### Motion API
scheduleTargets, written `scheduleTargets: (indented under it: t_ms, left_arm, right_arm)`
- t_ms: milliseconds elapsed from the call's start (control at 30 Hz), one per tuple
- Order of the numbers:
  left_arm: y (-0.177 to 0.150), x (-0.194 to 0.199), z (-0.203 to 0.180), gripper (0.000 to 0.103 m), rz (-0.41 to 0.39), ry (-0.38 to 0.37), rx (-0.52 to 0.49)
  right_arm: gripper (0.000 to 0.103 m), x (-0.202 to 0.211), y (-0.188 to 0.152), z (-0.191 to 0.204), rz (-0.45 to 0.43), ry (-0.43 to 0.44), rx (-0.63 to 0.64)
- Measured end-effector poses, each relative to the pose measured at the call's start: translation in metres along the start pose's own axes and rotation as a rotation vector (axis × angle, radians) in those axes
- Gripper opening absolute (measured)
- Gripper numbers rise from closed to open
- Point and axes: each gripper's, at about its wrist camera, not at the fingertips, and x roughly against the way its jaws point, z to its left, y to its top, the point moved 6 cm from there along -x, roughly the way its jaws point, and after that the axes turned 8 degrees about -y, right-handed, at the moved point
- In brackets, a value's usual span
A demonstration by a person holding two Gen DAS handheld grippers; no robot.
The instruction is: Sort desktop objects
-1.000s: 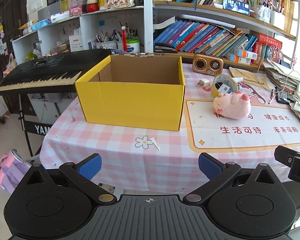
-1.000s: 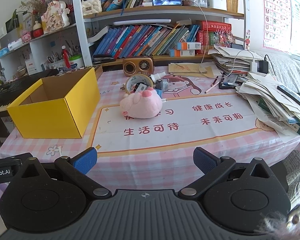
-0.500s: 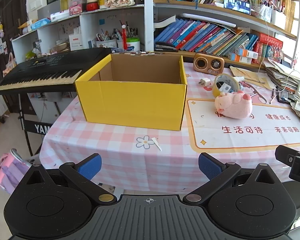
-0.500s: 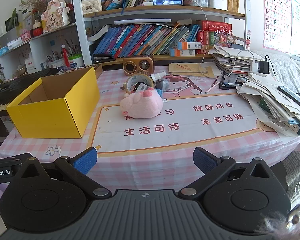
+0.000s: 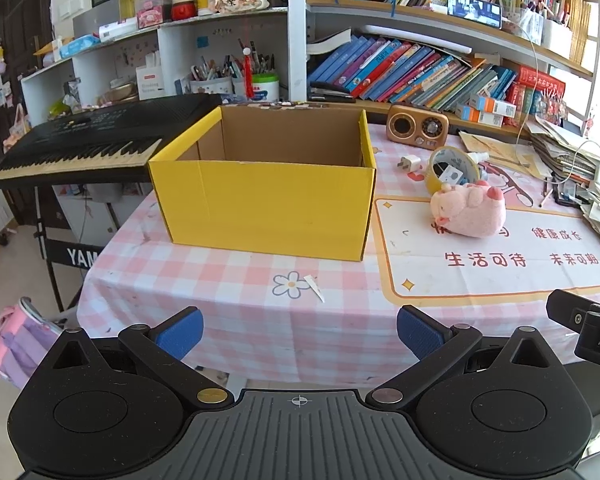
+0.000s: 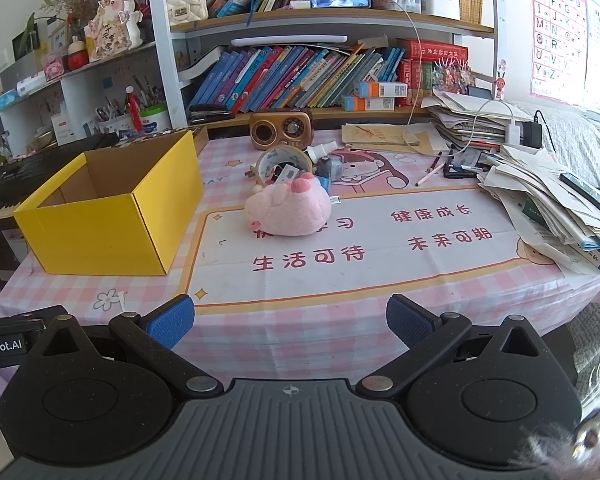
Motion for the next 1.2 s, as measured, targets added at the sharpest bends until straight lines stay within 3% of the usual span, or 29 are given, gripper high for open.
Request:
scheduleTargets:
  t_ms: [1200]
  left_arm:
    - [-0.001, 0.004, 0.003, 0.103, -0.008, 0.011, 0.014]
  right_arm:
    - [0.103, 0.004, -0.002, 0.006, -0.006, 0.03, 0.026]
